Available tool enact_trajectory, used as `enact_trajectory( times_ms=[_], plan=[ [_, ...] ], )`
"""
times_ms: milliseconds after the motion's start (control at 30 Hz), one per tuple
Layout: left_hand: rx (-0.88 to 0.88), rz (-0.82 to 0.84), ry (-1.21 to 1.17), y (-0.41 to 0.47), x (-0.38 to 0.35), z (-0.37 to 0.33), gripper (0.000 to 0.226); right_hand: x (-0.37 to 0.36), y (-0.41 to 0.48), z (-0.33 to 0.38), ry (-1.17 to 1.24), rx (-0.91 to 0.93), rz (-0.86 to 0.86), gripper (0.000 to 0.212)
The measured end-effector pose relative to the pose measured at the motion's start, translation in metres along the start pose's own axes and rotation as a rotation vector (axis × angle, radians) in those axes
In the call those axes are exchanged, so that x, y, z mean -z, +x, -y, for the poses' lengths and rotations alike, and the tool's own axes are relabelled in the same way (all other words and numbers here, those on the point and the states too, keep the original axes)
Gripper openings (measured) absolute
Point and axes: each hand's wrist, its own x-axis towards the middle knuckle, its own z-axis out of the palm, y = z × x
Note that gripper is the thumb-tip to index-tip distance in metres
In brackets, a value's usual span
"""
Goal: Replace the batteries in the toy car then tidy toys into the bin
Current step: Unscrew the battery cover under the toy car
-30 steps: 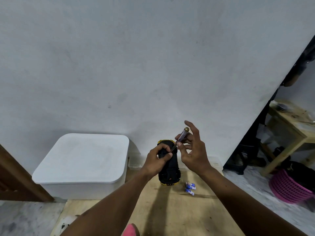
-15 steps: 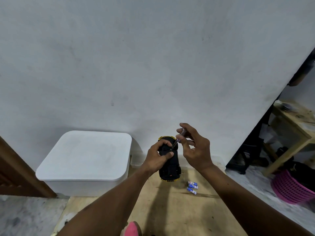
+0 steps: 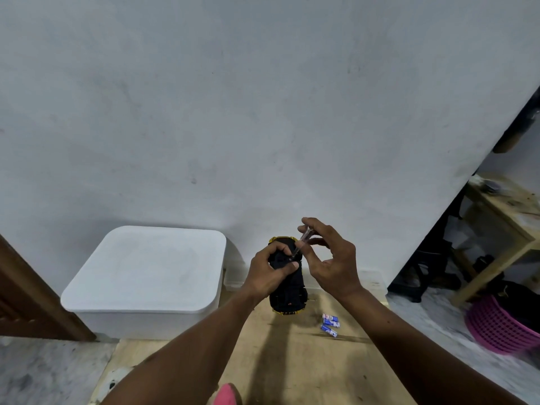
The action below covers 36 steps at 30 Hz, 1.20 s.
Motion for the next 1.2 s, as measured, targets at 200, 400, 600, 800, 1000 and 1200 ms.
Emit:
enact_trajectory(
  times_ms=[200, 400, 600, 800, 1000, 1200],
  plan=[
    [0.0, -0.006, 0.003, -0.0002, 0.0005, -0.002, 0.022, -0.0012, -0.0003, 0.0011, 0.016, -0.04, 0.035, 0.05],
    [0.008, 0.0, 0.004, -0.001, 0.004, -0.0014, 0.02, -0.0011, 0.0051, 0.0, -0.049, 0.03, 0.002, 0.048],
    [0.001, 0.006, 0.019, -0.0003, 0.0045, -0.0024, 0.02, -0.001, 0.0026, 0.0032, -0.009, 0.009, 0.016, 0.047],
    [0.002, 0.002, -0.002, -0.0019, 0.0019, -0.0012, 0.019, -0.0052, 0.0048, 0.0057, -0.028, 0.002, 0.02, 0.048],
    [-0.002, -0.008, -0.013, -0.0019, 0.0029, -0.0024, 0.021, -0.0035, 0.007, 0.0069, -0.052, 0.034, -0.029, 0.043],
    [0.008, -0.014, -0.01, -0.0012, 0.0061, -0.0015, 0.02, -0.0029, 0.004, 0.0066, -0.01, 0.004, -0.005, 0.052]
  ],
)
